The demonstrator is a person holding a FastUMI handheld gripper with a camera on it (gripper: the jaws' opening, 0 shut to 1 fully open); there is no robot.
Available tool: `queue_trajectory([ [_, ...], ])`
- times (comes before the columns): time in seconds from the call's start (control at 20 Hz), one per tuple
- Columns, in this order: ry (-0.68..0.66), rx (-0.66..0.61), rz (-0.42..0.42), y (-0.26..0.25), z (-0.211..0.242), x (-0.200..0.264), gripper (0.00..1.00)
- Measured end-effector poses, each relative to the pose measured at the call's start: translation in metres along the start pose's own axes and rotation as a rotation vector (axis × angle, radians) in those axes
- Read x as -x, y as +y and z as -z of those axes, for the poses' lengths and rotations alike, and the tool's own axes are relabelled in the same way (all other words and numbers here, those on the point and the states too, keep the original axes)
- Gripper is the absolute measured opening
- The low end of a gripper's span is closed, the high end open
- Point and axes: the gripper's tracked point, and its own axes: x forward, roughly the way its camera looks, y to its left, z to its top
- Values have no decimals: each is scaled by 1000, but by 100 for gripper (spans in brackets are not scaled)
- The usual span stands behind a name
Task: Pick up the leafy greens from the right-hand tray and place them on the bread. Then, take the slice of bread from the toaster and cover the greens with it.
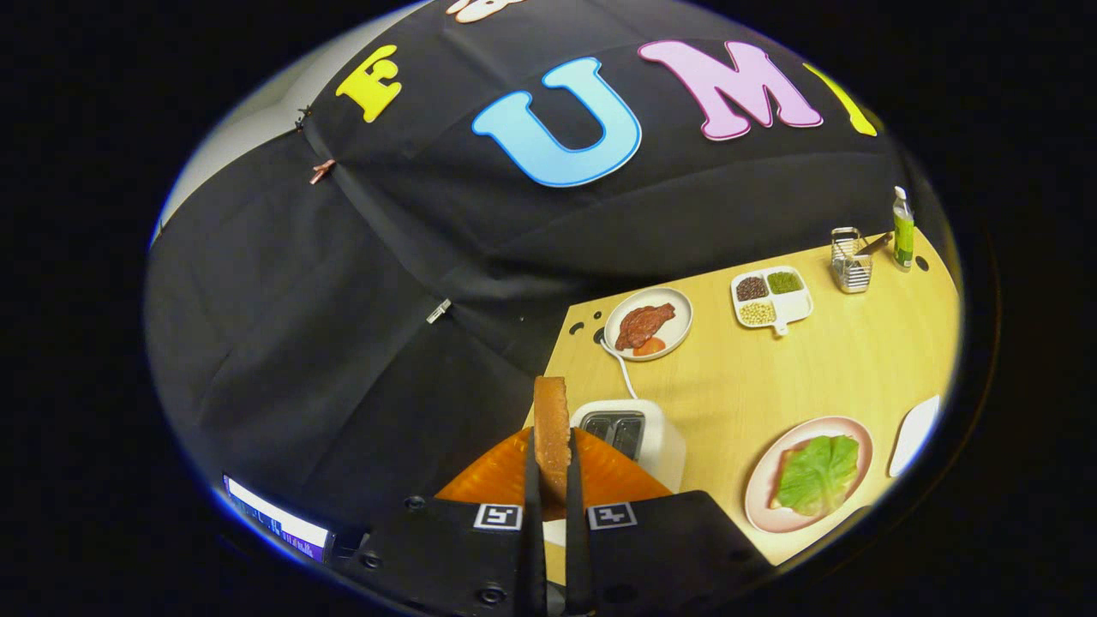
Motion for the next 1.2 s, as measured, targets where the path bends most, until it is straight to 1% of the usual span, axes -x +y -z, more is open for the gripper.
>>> queue_trajectory([
  [0.2, -39, 19, 53, -45, -18, 34, 13],
  [0.35, -50, 9, 110, -87, -17, 45, 13],
  [0.55, -34, 5, 216, -153, -1, 58, 13],
  [0.75, 10, -19, 293, -205, 30, 62, 13],
  [0.9, 39, -20, 315, -230, 50, 55, 13],
  [1.1, 66, -61, 306, -248, 72, 28, 13],
  [1.2, 74, -117, 296, -255, 83, 16, 13],
])
